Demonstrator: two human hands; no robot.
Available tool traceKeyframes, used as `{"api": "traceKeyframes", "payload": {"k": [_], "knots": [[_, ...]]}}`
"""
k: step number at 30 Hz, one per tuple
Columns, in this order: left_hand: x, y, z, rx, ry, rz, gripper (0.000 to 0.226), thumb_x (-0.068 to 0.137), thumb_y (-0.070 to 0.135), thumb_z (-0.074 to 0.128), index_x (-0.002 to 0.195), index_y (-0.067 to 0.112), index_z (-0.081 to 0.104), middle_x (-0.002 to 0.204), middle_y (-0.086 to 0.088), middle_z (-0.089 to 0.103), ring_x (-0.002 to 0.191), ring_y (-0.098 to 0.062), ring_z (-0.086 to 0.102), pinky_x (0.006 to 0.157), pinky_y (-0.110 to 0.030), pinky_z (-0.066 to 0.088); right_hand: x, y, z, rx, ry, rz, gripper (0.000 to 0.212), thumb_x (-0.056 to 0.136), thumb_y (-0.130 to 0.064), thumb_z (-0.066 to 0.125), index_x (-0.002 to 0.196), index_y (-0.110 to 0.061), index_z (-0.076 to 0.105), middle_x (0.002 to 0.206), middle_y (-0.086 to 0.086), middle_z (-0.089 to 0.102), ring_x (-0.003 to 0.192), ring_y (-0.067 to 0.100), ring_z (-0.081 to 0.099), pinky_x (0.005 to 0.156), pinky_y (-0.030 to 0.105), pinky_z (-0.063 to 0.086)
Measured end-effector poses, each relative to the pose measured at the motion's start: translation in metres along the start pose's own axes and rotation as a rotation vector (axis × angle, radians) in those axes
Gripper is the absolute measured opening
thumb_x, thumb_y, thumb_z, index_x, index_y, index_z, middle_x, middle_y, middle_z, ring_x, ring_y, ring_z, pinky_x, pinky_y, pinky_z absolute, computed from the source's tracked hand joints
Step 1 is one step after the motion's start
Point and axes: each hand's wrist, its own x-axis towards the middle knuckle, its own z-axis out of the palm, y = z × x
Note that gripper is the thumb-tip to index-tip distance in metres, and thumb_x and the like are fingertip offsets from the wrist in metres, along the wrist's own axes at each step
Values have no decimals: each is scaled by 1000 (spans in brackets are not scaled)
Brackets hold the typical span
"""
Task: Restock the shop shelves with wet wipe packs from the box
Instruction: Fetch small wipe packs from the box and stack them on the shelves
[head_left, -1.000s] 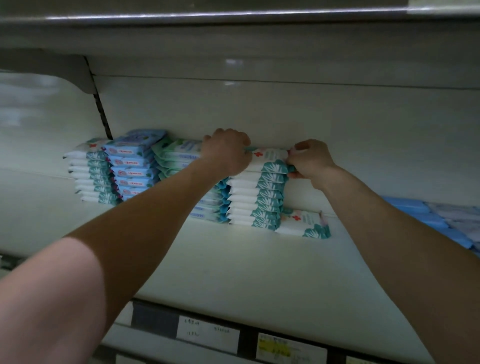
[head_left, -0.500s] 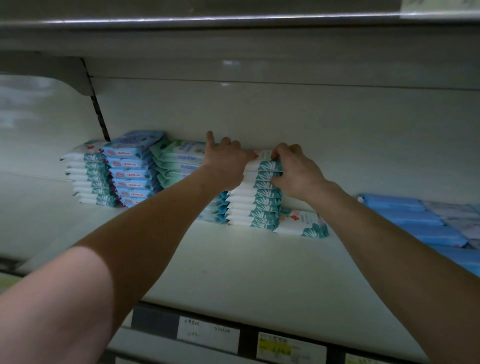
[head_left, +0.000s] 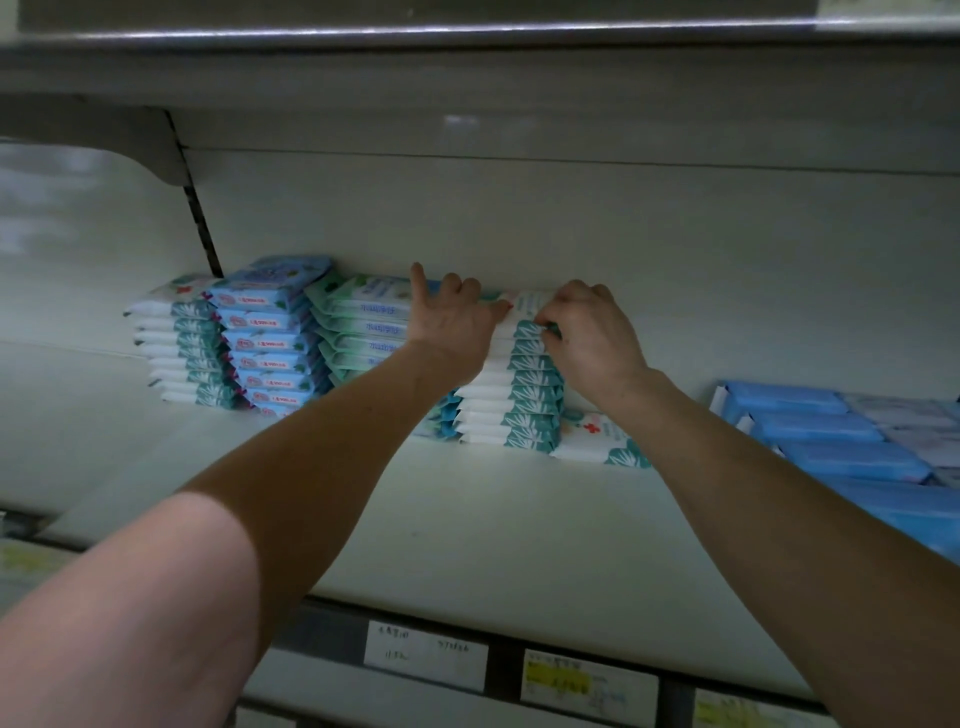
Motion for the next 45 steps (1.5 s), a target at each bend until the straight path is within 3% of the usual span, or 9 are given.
{"api": "traceKeyframes", "payload": {"k": [7, 11, 17, 23, 25, 28, 31, 37, 45], "knots": [[-4, -3, -9, -61, -24, 3, 66, 92, 23, 57, 149, 34, 26, 141, -12, 38, 135, -31, 30, 112, -65, 8, 5, -13, -14, -96, -101, 57, 33, 93, -10, 50, 124, -12, 62, 122, 14, 51, 117, 32, 42, 87, 37, 43], [-22, -10, -14, -275, 106, -125, 55, 90, 16, 54, 142, 28, 41, 132, -12, 46, 126, -32, 39, 111, -56, 21, -1, -35, -26, 66, -20, 89, 34, 93, -15, 51, 127, -15, 58, 128, 14, 49, 118, 32, 44, 92, 35, 40], [-78, -39, -9, -888, 163, -648, 55, 89, 20, 56, 143, 24, 44, 136, -11, 48, 125, -30, 48, 105, -47, 38, -25, -106, -15, 668, -22, 130, 29, 88, -14, 57, 114, -17, 68, 116, 3, 67, 107, 21, 61, 95, 35, 47], [-185, -62, 7, -1259, 343, -1203, 56, 84, 9, 56, 139, 9, 46, 104, -16, 67, 102, -34, 64, 88, -39, 53, -75, -181, 6, 1030, -146, 80, 21, 87, -12, 61, 104, -14, 71, 99, 0, 69, 97, 14, 64, 90, 29, 49], [-227, -65, 11, -1284, 422, -1370, 54, 87, 8, 54, 140, 9, 44, 92, -11, 61, 95, -31, 64, 85, -36, 51, -101, -206, 15, 1129, -223, 74, 19, 86, -13, 62, 102, -15, 71, 94, -3, 68, 93, 12, 63, 89, 27, 49], [-294, -63, 14, -1221, 492, -1594, 51, 92, 13, 55, 141, 16, 41, 128, -9, 56, 114, -26, 56, 99, -36, 46, -146, -242, 25, 1249, -356, 47, 14, 85, -10, 63, 94, -16, 71, 87, -1, 68, 87, 12, 63, 86, 30, 50], [-357, -54, 14, -1177, 573, -1779, 57, 87, 17, 61, 140, 21, 41, 129, -5, 57, 111, -22, 57, 99, -35, 46, -195, -277, 25, 1322, -536, -34, 11, 88, -11, 60, 93, -18, 67, 86, -2, 65, 87, 14, 61, 78, 23, 46], [-468, -47, -4, -1098, 742, -2043, 58, 95, 14, 56, 147, 21, 33, 140, -4, 45, 101, -10, 41, 85, -23, 35, -278, -343, 14, 1229, -791, -276, 20, 93, -21, 57, 110, -18, 67, 102, -2, 67, 96, 14, 61, 85, 32, 53], [-621, -54, -34, -883, 902, -2309, 58, 95, 14, 56, 148, 20, 33, 143, -3, 43, 116, -18, 47, 86, -27, 38, -388, -442, -15, 1178, -1033, -507, 18, 95, -22, 56, 109, -20, 66, 93, -11, 61, 90, 7, 58, 72, 17, 44]]}}
